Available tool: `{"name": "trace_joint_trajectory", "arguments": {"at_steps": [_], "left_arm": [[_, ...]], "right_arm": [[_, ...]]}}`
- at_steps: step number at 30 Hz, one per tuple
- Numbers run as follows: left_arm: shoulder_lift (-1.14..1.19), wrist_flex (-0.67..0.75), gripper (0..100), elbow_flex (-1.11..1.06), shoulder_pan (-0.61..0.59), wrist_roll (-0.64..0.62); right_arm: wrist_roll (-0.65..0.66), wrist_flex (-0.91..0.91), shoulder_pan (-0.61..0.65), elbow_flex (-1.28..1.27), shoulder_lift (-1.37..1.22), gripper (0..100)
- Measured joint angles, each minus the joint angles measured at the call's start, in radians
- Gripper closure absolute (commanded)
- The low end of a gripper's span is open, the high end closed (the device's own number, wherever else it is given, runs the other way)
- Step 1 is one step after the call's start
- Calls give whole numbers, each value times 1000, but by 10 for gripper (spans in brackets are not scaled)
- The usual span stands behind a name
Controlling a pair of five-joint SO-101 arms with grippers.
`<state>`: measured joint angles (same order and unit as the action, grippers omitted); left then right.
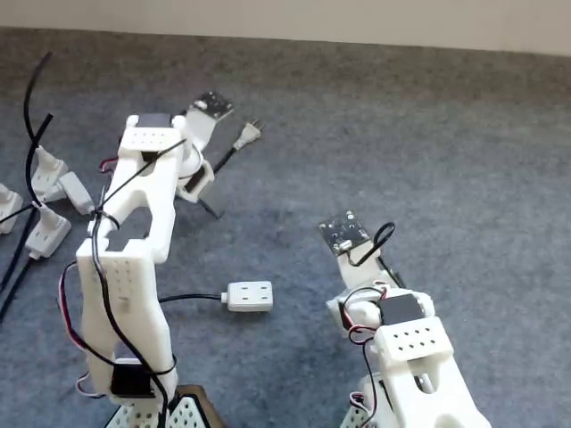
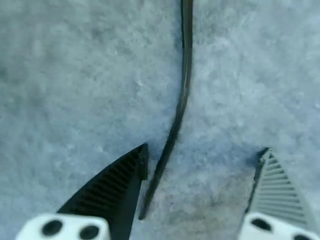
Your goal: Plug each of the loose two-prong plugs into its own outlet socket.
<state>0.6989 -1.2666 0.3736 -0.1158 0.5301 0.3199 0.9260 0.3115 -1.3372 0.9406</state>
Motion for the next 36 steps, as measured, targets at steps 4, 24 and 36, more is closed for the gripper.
{"name": "trace_joint_trajectory", "arguments": {"at_steps": [4,24,36], "left_arm": [[52,-31,914,81,-6,-2],[278,-497,996,697,87,63],[0,-503,996,397,474,129]], "right_arm": [[0,0,0,0,0,666],[0,71,-63,0,0,666],[91,83,-555,-55,227,666]]}}
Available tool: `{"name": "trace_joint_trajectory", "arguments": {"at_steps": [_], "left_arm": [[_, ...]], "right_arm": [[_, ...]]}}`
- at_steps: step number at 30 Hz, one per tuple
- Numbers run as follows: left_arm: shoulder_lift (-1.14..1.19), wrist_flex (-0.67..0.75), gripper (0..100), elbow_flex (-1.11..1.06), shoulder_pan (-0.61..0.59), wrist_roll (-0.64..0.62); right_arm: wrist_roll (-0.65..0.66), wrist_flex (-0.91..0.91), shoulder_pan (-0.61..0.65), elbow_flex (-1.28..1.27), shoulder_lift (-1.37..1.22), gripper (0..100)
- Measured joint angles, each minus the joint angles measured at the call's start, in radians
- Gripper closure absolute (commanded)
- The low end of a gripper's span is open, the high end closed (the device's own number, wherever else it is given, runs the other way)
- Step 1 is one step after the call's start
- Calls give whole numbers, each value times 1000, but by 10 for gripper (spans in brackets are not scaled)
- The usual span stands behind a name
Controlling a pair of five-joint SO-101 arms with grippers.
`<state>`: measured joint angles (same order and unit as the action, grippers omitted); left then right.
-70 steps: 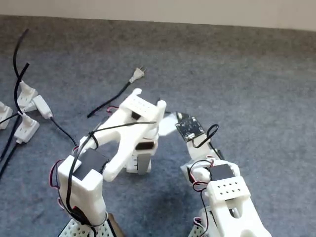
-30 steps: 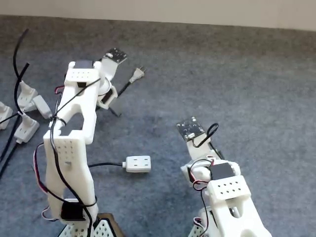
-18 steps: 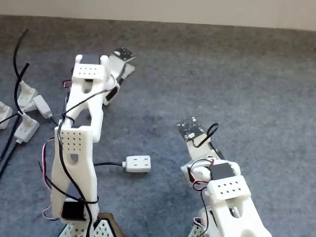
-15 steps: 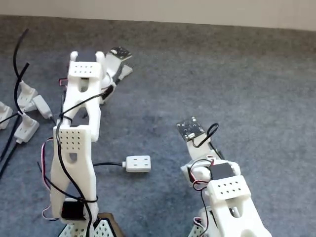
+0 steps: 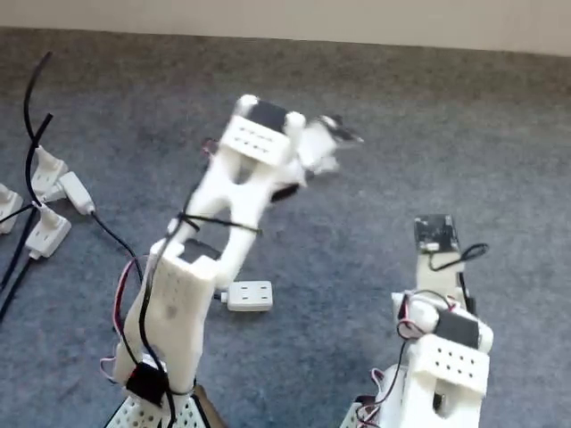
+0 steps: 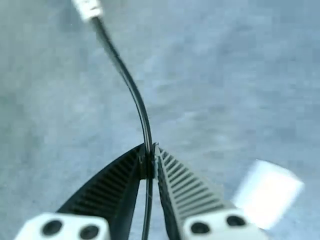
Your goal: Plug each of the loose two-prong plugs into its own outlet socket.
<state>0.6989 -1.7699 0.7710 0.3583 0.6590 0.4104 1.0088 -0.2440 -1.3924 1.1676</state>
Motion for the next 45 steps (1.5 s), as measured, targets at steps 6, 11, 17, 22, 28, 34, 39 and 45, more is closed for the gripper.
{"name": "trace_joint_trajectory", "arguments": {"at_steps": [6,11,17,22,28,34,39,45], "left_arm": [[-249,0,996,-250,94,14],[-388,0,996,-516,229,28],[-491,0,992,-763,443,28],[-506,2,976,-827,485,-31],[-509,2,716,-830,479,-68],[-509,2,691,-830,437,-69],[-528,2,691,-732,245,-71],[-535,2,688,-535,-155,-196]], "right_arm": [[0,21,-81,-109,192,666],[28,112,-101,-110,270,666],[43,121,-101,-110,281,666],[43,121,-101,-110,281,666],[43,121,-101,-110,281,666],[43,121,-101,-110,281,666],[68,124,-92,-107,281,666],[87,215,2,94,100,666]]}}
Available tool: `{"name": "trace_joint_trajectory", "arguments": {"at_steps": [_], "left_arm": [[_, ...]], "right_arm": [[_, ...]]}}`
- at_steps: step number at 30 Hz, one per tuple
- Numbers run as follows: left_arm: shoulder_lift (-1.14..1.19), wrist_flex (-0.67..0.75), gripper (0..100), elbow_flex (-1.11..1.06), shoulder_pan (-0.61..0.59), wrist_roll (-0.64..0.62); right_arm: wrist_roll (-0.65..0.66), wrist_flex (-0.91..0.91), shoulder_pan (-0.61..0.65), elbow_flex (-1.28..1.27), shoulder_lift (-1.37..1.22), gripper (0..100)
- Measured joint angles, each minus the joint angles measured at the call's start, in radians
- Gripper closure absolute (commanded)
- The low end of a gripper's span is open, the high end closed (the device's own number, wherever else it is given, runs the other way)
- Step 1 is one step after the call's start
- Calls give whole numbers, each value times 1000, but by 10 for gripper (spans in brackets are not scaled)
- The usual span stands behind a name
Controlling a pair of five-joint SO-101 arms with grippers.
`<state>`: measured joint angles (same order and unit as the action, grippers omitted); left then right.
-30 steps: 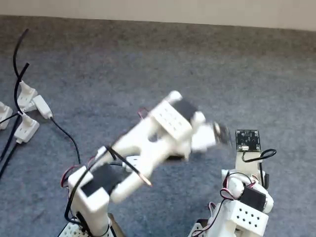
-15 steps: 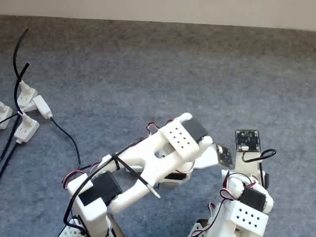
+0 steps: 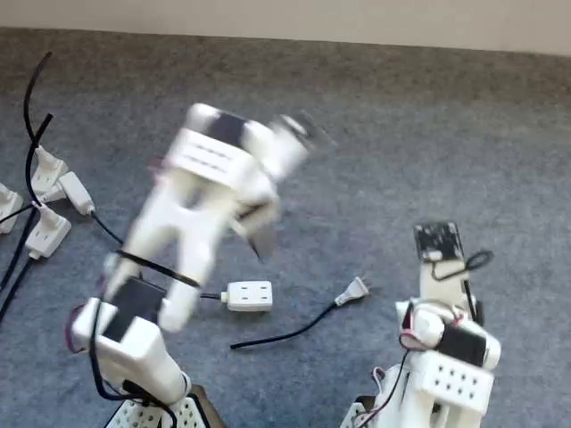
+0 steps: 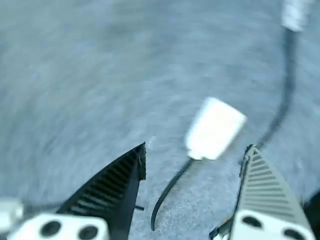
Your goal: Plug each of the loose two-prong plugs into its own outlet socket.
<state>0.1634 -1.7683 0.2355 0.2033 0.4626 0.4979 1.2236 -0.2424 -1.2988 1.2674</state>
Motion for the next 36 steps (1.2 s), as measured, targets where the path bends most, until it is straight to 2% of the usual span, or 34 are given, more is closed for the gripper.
{"name": "trace_joint_trajectory", "arguments": {"at_steps": [3,5,8,11,14,17,21,28,30,36], "left_arm": [[0,0,687,3,-160,-103],[-2,20,687,-43,-230,-123],[-2,127,687,-186,-301,-124],[-2,256,687,-358,-367,-54],[-2,376,687,-503,-460,20],[-2,473,687,-586,-559,83],[-2,548,687,-641,-652,107],[-12,583,687,-710,-647,109],[-18,608,687,-730,-637,69],[-40,712,687,-795,-631,-35]], "right_arm": [[0,54,129,184,-198,666],[0,78,239,313,-348,666],[48,89,379,480,-589,666],[169,89,476,601,-806,666],[361,89,525,641,-928,666],[539,89,582,643,-941,667],[738,89,647,594,-914,667],[1082,89,686,371,-687,667],[1160,84,686,318,-631,667],[1261,-21,663,229,-580,693]]}}
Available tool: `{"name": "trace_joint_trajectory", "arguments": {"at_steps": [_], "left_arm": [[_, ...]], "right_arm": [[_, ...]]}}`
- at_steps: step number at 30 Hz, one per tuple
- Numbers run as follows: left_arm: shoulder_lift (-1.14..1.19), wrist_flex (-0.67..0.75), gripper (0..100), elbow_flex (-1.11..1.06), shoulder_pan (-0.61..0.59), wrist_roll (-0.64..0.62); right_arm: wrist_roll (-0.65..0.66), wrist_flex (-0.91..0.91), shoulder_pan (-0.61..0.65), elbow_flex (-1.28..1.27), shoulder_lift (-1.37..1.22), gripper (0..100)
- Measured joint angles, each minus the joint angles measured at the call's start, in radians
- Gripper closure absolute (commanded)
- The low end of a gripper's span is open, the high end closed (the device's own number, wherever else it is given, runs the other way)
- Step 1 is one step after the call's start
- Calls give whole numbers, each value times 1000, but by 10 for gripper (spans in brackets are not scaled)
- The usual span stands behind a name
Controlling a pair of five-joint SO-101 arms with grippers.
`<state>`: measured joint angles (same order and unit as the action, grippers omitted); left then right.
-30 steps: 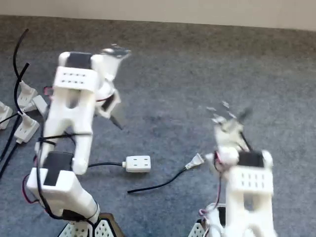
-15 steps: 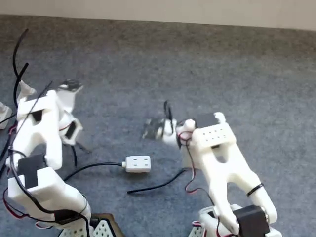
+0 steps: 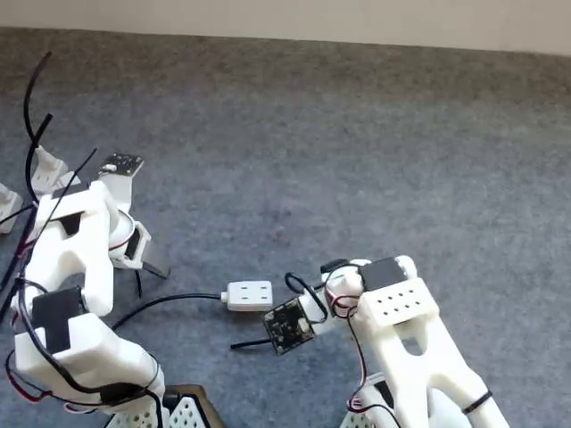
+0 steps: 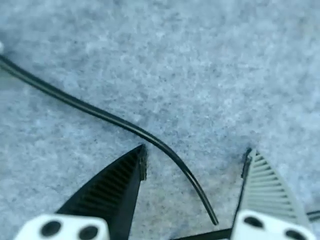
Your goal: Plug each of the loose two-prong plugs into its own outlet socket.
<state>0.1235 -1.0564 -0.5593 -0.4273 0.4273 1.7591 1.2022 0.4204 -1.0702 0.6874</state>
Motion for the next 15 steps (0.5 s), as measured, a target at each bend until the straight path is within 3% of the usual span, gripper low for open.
{"name": "trace_joint_trajectory", "arguments": {"at_steps": [3,15], "left_arm": [[-5,32,687,-23,3,-25],[-9,48,687,-38,20,-34]], "right_arm": [[15,-69,-3,-8,-23,765],[20,-216,-43,5,-316,776]]}}
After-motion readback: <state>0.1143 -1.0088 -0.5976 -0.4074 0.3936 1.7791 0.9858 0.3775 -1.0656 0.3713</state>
